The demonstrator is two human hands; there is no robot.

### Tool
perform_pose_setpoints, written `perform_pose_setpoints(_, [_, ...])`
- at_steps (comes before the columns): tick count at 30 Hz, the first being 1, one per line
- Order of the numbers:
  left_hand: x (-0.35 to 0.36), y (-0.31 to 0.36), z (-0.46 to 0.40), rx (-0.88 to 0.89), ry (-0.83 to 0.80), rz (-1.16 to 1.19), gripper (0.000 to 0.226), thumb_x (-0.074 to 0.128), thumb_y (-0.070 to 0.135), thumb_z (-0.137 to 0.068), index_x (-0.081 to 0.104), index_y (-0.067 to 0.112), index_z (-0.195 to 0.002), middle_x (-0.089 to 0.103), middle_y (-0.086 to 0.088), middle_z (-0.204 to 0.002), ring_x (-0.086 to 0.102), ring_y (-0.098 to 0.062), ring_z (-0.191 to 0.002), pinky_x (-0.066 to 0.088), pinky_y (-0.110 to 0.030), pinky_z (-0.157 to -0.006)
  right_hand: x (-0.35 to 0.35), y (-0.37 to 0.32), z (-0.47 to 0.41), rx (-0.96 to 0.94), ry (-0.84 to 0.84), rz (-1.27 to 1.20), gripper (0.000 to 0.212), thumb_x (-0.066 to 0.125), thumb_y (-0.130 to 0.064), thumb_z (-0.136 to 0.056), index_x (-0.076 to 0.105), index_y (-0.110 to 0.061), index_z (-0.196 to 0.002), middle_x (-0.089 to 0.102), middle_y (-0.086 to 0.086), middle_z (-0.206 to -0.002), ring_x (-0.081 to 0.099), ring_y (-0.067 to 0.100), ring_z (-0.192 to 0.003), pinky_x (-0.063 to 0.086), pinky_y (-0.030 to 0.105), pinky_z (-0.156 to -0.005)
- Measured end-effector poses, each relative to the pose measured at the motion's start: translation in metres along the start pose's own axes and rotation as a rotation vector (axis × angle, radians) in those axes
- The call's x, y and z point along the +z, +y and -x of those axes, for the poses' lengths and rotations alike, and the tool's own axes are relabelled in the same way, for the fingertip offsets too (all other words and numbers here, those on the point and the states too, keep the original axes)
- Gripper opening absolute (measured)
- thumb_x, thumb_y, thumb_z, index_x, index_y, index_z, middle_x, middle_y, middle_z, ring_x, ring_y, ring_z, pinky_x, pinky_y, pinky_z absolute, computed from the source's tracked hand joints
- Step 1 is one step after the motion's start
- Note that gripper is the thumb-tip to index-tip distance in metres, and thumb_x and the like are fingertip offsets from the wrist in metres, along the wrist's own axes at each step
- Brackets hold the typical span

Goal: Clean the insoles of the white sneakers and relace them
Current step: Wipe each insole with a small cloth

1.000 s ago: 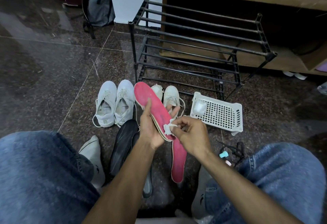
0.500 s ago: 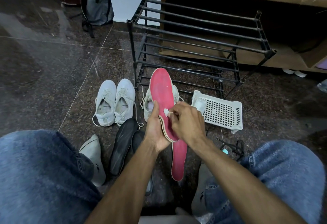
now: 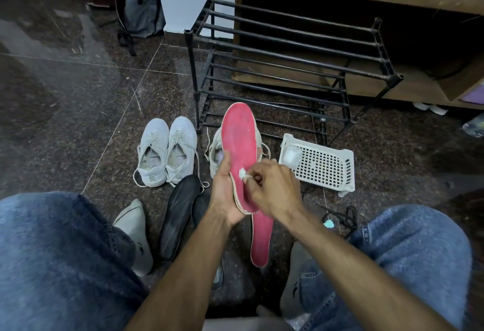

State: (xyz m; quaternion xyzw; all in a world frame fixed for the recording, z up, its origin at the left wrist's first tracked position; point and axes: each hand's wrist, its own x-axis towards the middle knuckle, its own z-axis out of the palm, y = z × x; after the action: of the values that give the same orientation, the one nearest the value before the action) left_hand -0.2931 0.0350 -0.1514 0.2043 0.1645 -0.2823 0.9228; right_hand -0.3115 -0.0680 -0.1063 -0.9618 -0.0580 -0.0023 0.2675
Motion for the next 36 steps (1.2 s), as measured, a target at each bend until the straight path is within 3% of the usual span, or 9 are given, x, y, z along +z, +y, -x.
perform_pose_setpoints(4, [-0.007, 0.007, -0.004, 0.058, 0.035, -0.009, 0.075, 0.034, 0.064, -0.094, 0.040, 0.010, -0.146, 0.057, -0.024, -0.132, 0.064, -0.031, -0.113, 0.039, -0.043, -0.108, 0.004, -0.004, 0.035, -0.073, -0.096, -0.069, 0.015, 0.060, -0.026, -0.085, 0.073, -0.024, -0.091, 0.066, -0.009, -0.092, 0.062, 0.021, -0.079, 0.052, 0.035, -0.073])
perform_pose_setpoints(11, [0.000, -0.001, 0.003, -0.011, 0.001, 0.001, 0.069, 0.044, 0.060, -0.093, 0.052, 0.008, -0.137, 0.063, -0.012, -0.116, 0.058, -0.027, -0.111, 0.036, -0.042, -0.109, -0.002, 0.001, -0.011, -0.002, 0.020, 0.057, 0.016, 0.059, -0.029, -0.090, 0.071, -0.022, -0.097, 0.067, -0.003, -0.100, 0.065, 0.028, -0.087, 0.054, 0.040, -0.077])
perform_pose_setpoints(13, [-0.002, 0.004, 0.002, 0.018, 0.008, -0.003, 0.070, 0.041, 0.061, -0.094, 0.050, 0.008, -0.139, 0.065, -0.015, -0.116, 0.062, -0.027, -0.109, 0.047, -0.043, -0.101, 0.004, -0.002, -0.004, 0.024, -0.008, -0.015, 0.015, 0.062, -0.028, -0.088, 0.073, -0.024, -0.097, 0.070, -0.004, -0.098, 0.066, 0.024, -0.085, 0.053, 0.036, -0.076])
perform_pose_setpoints(15, [-0.006, 0.011, 0.000, 0.071, 0.029, 0.005, 0.069, 0.037, 0.061, -0.095, 0.048, 0.009, -0.139, 0.064, -0.021, -0.122, 0.062, -0.030, -0.116, 0.052, -0.044, -0.096, 0.011, -0.004, 0.014, 0.045, -0.077, -0.120, 0.011, 0.065, -0.026, -0.084, 0.075, -0.026, -0.089, 0.072, -0.007, -0.089, 0.064, 0.018, -0.075, 0.051, 0.030, -0.071])
perform_pose_setpoints(18, [-0.009, 0.015, 0.000, 0.105, 0.035, 0.034, 0.070, 0.042, 0.058, -0.092, 0.043, 0.009, -0.142, 0.058, -0.025, -0.130, 0.052, -0.033, -0.128, 0.044, -0.043, -0.104, 0.015, -0.001, 0.030, 0.081, -0.126, -0.218, 0.006, 0.069, -0.026, -0.080, 0.073, -0.027, -0.077, 0.070, -0.009, -0.077, 0.059, 0.012, -0.064, 0.049, 0.029, -0.066])
perform_pose_setpoints(21, [-0.002, 0.008, 0.003, 0.071, 0.026, -0.025, 0.071, 0.039, 0.060, -0.094, 0.045, 0.008, -0.143, 0.062, -0.022, -0.126, 0.061, -0.030, -0.118, 0.052, -0.043, -0.097, 0.010, -0.002, 0.017, 0.006, -0.032, -0.072, 0.010, 0.063, -0.025, -0.087, 0.073, -0.026, -0.089, 0.068, -0.007, -0.088, 0.062, 0.016, -0.074, 0.043, 0.025, -0.065])
perform_pose_setpoints(26, [0.001, -0.005, 0.012, -0.005, 0.036, -0.009, 0.066, 0.045, 0.055, -0.094, 0.047, 0.008, -0.141, 0.064, -0.014, -0.115, 0.059, -0.027, -0.112, 0.045, -0.039, -0.101, 0.003, -0.010, -0.014, -0.012, 0.064, 0.044, 0.017, 0.057, -0.027, -0.091, 0.072, -0.023, -0.099, 0.066, -0.004, -0.101, 0.064, 0.026, -0.086, 0.051, 0.034, -0.073])
perform_pose_setpoints(32, [-0.005, 0.006, 0.010, 0.038, 0.024, 0.015, 0.070, 0.035, 0.065, -0.095, 0.054, 0.008, -0.131, 0.055, -0.026, -0.134, 0.067, -0.033, -0.105, 0.059, -0.042, -0.074, 0.007, -0.010, 0.027, -0.145, -0.097, -0.117, 0.014, 0.062, -0.021, -0.087, 0.074, -0.023, -0.094, 0.066, -0.008, -0.094, 0.063, 0.020, -0.079, 0.053, 0.037, -0.073])
perform_pose_setpoints(36, [0.007, -0.003, 0.010, 0.002, -0.002, -0.009, 0.070, 0.040, 0.061, -0.095, 0.051, 0.007, -0.139, 0.060, -0.019, -0.127, 0.060, -0.031, -0.114, 0.054, -0.044, -0.093, -0.001, -0.002, -0.004, -0.164, 0.001, 0.042, 0.018, 0.056, -0.025, -0.091, 0.071, -0.019, -0.098, 0.063, -0.003, -0.096, 0.063, 0.025, -0.083, 0.050, 0.033, -0.073])
